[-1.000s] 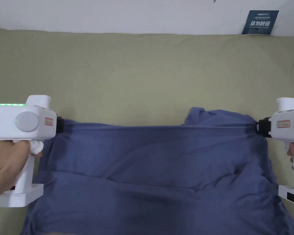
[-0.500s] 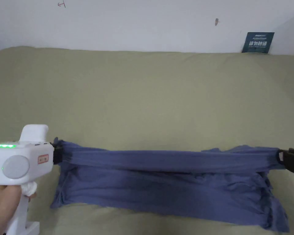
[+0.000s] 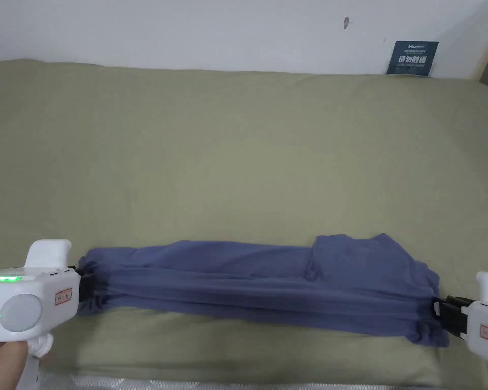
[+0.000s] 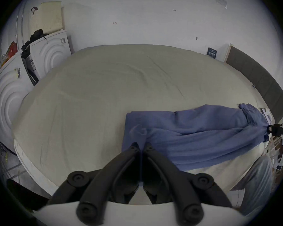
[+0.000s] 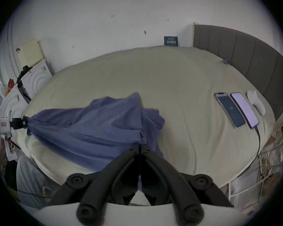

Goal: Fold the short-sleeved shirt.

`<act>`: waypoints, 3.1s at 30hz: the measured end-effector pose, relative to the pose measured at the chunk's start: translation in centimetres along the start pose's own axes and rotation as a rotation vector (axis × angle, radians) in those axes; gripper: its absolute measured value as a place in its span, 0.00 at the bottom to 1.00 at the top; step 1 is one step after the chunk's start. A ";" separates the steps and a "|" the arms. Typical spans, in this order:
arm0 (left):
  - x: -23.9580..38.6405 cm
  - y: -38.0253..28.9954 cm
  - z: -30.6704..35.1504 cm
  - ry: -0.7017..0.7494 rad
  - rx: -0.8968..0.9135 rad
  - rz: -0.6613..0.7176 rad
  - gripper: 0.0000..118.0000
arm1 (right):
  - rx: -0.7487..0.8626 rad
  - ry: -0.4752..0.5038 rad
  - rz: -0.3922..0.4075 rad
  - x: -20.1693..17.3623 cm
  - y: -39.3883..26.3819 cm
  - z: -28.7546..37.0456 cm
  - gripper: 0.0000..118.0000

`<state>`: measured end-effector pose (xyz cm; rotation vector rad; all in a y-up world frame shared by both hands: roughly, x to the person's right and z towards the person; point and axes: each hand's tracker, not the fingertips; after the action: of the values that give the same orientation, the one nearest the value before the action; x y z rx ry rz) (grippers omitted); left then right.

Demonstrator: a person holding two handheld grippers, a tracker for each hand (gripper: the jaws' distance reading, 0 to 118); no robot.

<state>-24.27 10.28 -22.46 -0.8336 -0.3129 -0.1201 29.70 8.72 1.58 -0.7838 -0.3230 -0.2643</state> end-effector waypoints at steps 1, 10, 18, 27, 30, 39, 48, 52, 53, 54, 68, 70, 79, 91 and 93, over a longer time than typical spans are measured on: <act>0.0 0.0 0.0 0.001 -0.001 0.003 0.02 | -0.004 -0.003 -0.003 0.5 -0.2 -0.6 0.01; 0.6 0.3 0.5 0.032 -0.010 -0.014 0.95 | -0.007 -0.017 -0.007 0.1 0.5 -0.1 0.78; 2.2 2.0 3.5 0.018 0.123 0.008 0.74 | 0.158 -0.029 0.017 -4.3 3.2 2.7 0.90; 6.4 3.1 5.7 -0.005 0.318 0.030 0.01 | 0.450 -0.008 0.077 -12.3 4.2 3.6 0.00; 5.0 3.9 5.2 -0.102 0.238 0.117 0.00 | 0.528 -0.035 0.117 -14.9 4.0 3.8 0.00; -4.4 7.2 1.1 -0.456 -0.176 0.354 0.00 | 0.634 -0.082 0.192 -19.7 3.4 4.3 0.00; -11.0 6.8 -2.3 -0.537 -0.315 0.495 0.01 | 0.619 -0.057 0.201 -20.9 3.2 3.5 0.00; -12.1 6.6 -2.8 -0.548 -0.334 0.514 0.28 | 0.605 -0.053 0.203 -21.1 3.5 3.0 0.00; -12.3 6.5 -3.0 -0.561 -0.347 0.515 0.57 | 0.600 -0.047 0.201 -21.2 3.6 2.9 0.00; -12.4 6.3 -3.3 -0.580 -0.361 0.514 0.87 | 0.595 -0.042 0.202 -21.3 3.6 2.8 0.00; -9.2 4.3 -7.7 -0.668 -0.410 0.525 0.98 | 0.535 -0.010 0.197 -22.0 4.1 1.5 0.00; -8.2 4.6 -7.9 -0.655 -0.403 0.522 0.97 | 0.534 -0.012 0.194 -21.9 4.1 1.6 0.00; -5.4 4.3 -8.5 -0.551 -0.442 0.426 0.08 | 0.515 -0.014 0.194 -21.8 3.8 1.3 0.00; -10.1 3.8 -3.5 -0.485 -0.313 0.493 0.08 | 0.538 0.001 0.187 -21.8 4.3 2.0 0.00; -11.9 3.6 -2.0 -0.442 -0.292 0.504 0.08 | 0.538 0.010 0.188 -21.9 4.3 2.0 0.00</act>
<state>-34.26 10.99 -30.12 -1.2053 -0.4964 0.5070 10.72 15.56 -8.18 -0.2782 -0.2905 0.0013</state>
